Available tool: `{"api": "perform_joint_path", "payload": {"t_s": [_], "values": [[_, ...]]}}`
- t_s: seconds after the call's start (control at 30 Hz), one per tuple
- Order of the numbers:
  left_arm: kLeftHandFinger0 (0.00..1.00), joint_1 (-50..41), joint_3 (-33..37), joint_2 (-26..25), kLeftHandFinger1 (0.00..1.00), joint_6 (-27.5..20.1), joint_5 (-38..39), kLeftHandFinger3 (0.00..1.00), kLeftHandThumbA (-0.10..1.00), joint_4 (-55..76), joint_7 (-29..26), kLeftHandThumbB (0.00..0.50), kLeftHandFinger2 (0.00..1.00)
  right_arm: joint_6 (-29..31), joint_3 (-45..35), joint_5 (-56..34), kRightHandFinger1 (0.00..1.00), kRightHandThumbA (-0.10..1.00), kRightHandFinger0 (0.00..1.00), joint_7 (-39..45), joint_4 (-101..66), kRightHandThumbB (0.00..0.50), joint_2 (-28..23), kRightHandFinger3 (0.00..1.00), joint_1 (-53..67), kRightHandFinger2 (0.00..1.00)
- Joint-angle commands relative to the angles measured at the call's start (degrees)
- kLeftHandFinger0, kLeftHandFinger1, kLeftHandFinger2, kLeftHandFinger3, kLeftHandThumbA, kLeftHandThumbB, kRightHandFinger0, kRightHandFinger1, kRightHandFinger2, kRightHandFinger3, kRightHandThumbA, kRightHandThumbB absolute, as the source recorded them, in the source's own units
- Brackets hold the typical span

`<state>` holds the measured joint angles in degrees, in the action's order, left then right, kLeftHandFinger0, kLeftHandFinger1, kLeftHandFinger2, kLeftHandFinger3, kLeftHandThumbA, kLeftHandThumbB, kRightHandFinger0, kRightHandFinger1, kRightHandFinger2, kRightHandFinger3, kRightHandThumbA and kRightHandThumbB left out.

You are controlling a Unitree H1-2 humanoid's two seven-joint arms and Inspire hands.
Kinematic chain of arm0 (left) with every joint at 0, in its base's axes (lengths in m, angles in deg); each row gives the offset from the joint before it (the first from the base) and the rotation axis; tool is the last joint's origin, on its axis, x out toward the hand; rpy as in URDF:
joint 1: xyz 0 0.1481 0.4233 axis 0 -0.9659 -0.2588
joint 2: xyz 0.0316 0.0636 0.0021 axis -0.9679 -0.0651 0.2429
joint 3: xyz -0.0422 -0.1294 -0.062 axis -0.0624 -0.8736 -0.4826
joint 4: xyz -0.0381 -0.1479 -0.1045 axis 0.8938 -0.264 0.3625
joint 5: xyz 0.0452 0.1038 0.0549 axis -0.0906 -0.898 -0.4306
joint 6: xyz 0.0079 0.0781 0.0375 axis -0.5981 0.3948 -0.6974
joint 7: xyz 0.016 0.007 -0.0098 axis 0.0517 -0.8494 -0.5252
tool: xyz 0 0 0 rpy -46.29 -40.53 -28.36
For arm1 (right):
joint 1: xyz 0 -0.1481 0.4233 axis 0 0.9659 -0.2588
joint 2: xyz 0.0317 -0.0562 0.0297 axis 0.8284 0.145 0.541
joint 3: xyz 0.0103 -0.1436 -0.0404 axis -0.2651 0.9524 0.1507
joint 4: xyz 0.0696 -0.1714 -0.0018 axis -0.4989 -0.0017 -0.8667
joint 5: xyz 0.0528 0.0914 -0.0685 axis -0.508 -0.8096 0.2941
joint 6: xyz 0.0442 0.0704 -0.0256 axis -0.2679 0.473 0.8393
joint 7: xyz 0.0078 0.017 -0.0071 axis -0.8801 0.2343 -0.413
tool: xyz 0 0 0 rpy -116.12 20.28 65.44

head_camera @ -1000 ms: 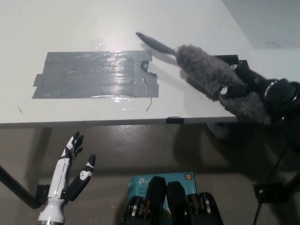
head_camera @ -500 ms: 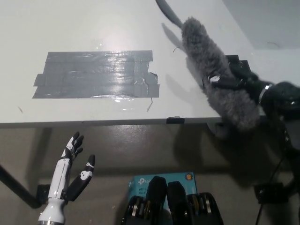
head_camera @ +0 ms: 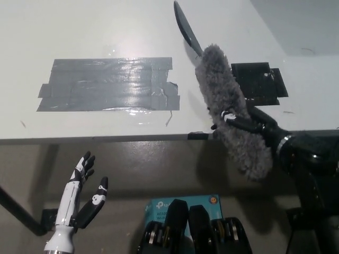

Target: A grey duster is kept infront of the robot in the middle of the table and the robot extends its right arm to grab the duster, picks it up and hands it to a person

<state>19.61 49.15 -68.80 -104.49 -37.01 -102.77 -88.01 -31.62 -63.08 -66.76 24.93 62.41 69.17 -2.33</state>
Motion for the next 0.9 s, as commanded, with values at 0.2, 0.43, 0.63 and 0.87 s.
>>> {"api": "perform_joint_path", "payload": {"t_s": [0.2, 0.43, 0.63, 0.87], "values": [[0.96, 1.7, -0.2, -1.1, 1.00, -2.2, -0.3, 1.00, 0.54, 2.0, -0.4, 0.146, 1.00, -3.1, 2.7, -46.4, 0.34, -0.10, 0.00, -19.1, -21.3, 0.180, 7.6, 1.00, 13.1, 0.77], [0.95, 1.6, -0.1, -1.1, 1.00, -2.2, 0.2, 1.00, 0.52, 1.7, 0.1, 0.145, 1.00, -3.1, 3.6, -50.5, 0.30, -0.10, 0.00, -23.2, -27.0, 0.140, 7.3, 1.00, 17.1, 0.78], [0.93, 1.6, -0.2, -0.9, 1.00, -2.1, 0.1, 1.00, 0.50, 1.5, -0.2, 0.153, 1.00, -3.1, 4.8, -53.7, 0.29, -0.10, 0.00, -24.1, -29.5, 0.158, 6.3, 1.00, 17.9, 0.76], [0.94, 1.7, -0.2, -0.9, 1.00, -2.1, -0.2, 1.00, 0.50, 1.9, -0.3, 0.147, 1.00, -3.1, 6.0, -58.1, 0.30, -0.10, 0.00, -27.1, -32.9, 0.167, 5.6, 1.00, 18.4, 0.78]]}}
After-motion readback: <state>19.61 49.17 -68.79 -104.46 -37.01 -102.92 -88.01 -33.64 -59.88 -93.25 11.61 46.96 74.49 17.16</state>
